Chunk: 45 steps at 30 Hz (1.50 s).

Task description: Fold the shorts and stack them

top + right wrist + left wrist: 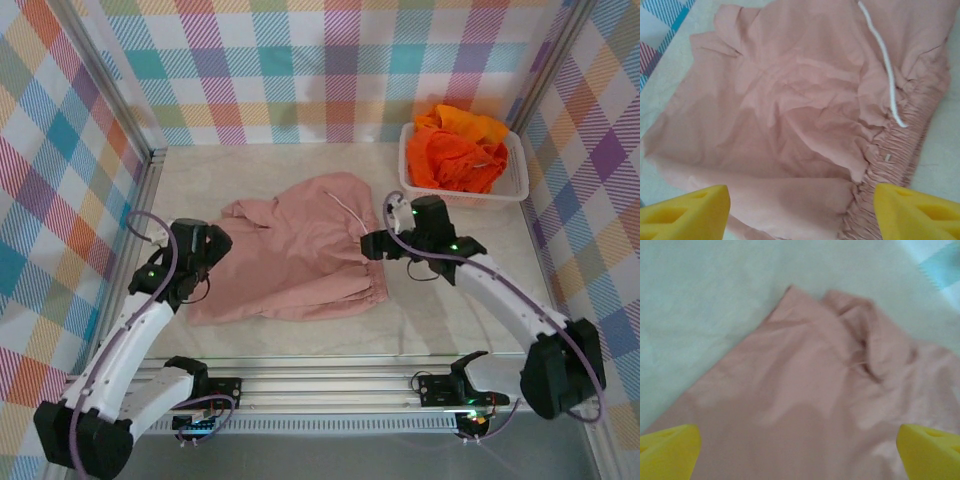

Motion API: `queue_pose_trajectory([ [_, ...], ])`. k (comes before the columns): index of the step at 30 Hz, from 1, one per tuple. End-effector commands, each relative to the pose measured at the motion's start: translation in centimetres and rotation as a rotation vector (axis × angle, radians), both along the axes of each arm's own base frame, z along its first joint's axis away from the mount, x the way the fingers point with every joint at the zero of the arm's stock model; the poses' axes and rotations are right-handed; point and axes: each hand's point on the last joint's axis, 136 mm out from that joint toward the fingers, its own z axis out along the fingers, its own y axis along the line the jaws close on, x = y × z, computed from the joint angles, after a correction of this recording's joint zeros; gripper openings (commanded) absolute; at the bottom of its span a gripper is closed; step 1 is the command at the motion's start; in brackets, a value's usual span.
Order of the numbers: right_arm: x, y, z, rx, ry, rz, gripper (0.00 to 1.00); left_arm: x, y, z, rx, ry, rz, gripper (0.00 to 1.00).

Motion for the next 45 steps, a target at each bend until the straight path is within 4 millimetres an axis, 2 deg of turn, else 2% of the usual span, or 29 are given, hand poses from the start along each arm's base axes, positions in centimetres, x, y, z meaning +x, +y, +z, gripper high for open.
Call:
queue_pose_trajectory([
  [1,0.7,2.1,-0.3,0.002,0.056,-0.014,0.79,-3.6,0.0,-4.9,-0.105,0.219,0.040,1.00],
  [5,1.0,4.8,-1.4,0.007,0.072,-0.001,0.82,-5.2,0.6,-7.3,-0.157,0.292,0.095,1.00],
  [10,1.7,9.2,-2.0,0.002,0.075,0.053,0.89,-6.3,1.0,-8.8,-0.171,0.324,0.128,1.00],
  [15,4.8,13.7,-2.5,0.044,0.108,0.073,0.93,-4.7,-0.2,-8.8,-0.218,0.285,0.071,1.00],
  [18,6.3,14.8,-2.6,0.045,0.100,0.070,0.93,-2.0,-1.1,-6.6,-0.222,0.205,-0.013,1.00],
  [22,7.5,13.5,-1.9,-0.016,0.023,0.020,0.93,2.5,-0.8,-2.2,-0.185,0.112,-0.024,1.00],
  [24,8.0,11.9,-2.0,-0.069,0.005,-0.025,1.00,4.8,-1.1,-0.8,-0.202,0.097,-0.029,1.00],
  [29,9.4,7.7,-2.7,-0.088,0.038,-0.137,1.00,11.3,-3.3,-0.1,-0.295,0.122,-0.088,1.00],
  [33,11.0,5.6,-3.0,-0.072,0.070,-0.198,0.99,15.0,-4.2,-0.8,-0.326,0.153,-0.095,1.00],
  [38,13.1,5.6,-3.5,-0.078,0.093,-0.202,0.99,18.6,-4.7,-3.1,-0.353,0.207,-0.073,1.00],
  [41,14.2,5.8,-4.0,-0.070,0.111,-0.207,0.99,20.0,-5.7,-4.8,-0.393,0.255,-0.079,1.00],
  [45,15.4,6.3,-5.4,-0.068,0.157,-0.204,0.99,20.5,-6.5,-7.2,-0.388,0.320,-0.079,0.96],
])
